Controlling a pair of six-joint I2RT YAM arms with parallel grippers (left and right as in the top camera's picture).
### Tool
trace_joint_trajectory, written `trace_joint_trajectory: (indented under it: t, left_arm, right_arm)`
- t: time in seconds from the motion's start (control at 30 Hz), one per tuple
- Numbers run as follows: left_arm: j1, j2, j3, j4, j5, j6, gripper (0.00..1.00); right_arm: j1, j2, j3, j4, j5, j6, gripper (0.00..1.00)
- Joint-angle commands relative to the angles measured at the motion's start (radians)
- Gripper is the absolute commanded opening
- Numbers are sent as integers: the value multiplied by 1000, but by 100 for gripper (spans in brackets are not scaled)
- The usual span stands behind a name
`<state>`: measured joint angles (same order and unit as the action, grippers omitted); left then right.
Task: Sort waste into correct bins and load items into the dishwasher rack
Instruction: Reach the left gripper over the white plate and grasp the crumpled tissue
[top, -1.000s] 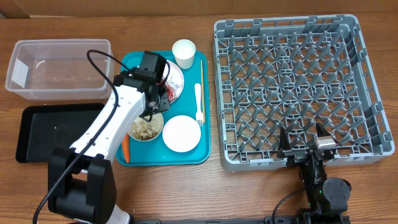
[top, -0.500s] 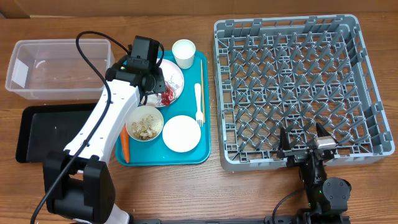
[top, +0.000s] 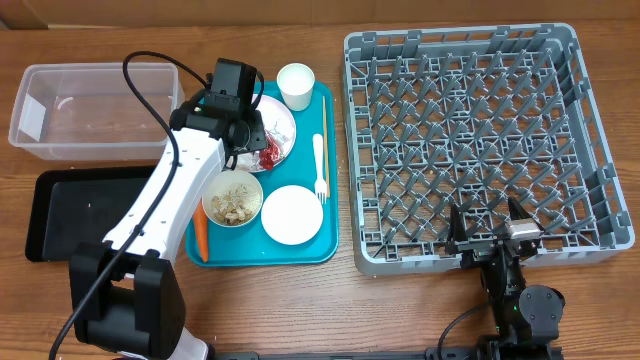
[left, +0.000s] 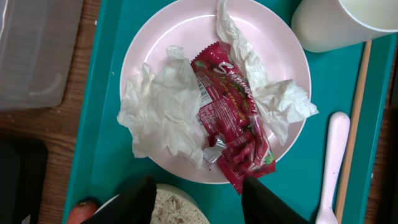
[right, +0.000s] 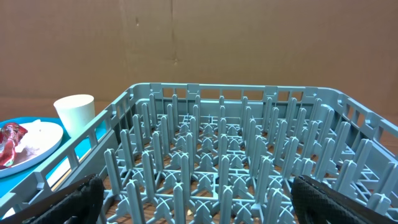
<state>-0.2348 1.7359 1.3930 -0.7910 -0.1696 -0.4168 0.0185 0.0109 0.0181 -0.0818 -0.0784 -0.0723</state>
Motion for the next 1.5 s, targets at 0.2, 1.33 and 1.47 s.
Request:
trace_joint_trajectory:
  t: [0.2,1.33,1.47]
  left_arm:
    - [38,100,3,77,-38,23,52]
    - [74,318,3,209,-74,39,23]
    - [74,317,3,213,-74,40,15]
  right_arm:
    - [-5,-8,-10,5,-2,-3,100]
    - [-5,-8,-10,5,-2,-3,100]
    - [-5,-8,-10,5,-2,-3,100]
